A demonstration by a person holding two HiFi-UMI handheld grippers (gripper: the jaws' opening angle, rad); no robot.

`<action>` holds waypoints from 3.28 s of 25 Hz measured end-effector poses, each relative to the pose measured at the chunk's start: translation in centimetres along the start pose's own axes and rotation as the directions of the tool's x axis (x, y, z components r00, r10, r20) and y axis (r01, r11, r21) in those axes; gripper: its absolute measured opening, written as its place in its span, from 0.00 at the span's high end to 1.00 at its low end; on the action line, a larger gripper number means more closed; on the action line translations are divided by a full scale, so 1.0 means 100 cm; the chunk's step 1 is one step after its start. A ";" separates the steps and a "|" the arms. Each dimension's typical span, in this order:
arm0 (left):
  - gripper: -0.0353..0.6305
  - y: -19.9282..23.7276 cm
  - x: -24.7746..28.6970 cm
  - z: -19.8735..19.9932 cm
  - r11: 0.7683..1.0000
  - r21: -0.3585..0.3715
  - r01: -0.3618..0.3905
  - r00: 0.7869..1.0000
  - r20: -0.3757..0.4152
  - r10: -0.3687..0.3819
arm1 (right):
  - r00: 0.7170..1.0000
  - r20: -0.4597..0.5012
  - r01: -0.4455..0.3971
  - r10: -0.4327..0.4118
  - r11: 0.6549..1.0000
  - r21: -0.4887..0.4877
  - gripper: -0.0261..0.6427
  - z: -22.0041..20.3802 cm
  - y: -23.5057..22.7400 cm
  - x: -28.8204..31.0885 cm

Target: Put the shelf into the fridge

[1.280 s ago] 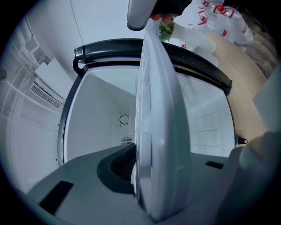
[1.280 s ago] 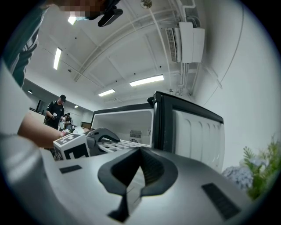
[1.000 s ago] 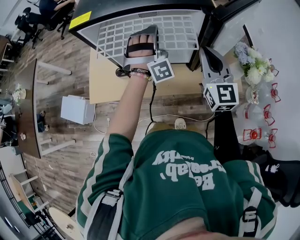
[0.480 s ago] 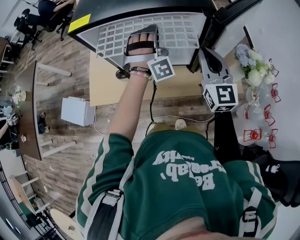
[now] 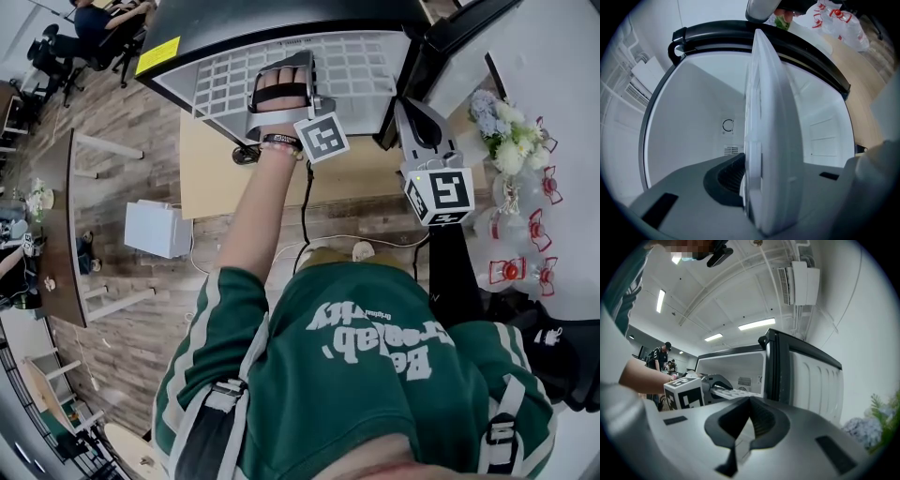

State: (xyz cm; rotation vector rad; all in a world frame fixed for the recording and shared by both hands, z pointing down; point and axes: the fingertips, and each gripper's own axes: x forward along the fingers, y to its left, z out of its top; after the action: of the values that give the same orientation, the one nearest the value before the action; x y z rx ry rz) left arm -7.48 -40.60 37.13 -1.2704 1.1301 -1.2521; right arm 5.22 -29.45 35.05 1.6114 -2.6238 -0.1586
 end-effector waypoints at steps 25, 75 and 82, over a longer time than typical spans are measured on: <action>0.79 0.004 0.015 -0.001 1.000 0.003 -0.024 1.000 -0.001 0.024 | 1.000 0.002 0.025 -0.025 1.000 -0.002 0.96 0.003 0.010 0.005; 0.79 0.006 0.058 -0.002 0.999 -0.006 -0.042 0.999 0.005 0.042 | 1.000 -0.016 0.027 -0.027 0.999 -0.024 0.96 -0.003 0.007 0.021; 0.79 0.007 0.063 -0.001 0.999 -0.011 -0.045 0.999 0.006 0.045 | 0.999 -0.020 0.030 -0.030 0.999 -0.033 0.96 -0.004 0.007 0.021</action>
State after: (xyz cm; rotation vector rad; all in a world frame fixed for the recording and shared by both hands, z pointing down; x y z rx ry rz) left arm -7.40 -46.90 36.95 -1.2492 1.1566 -1.2099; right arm 3.66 -31.07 35.49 1.6342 -2.5697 -0.1842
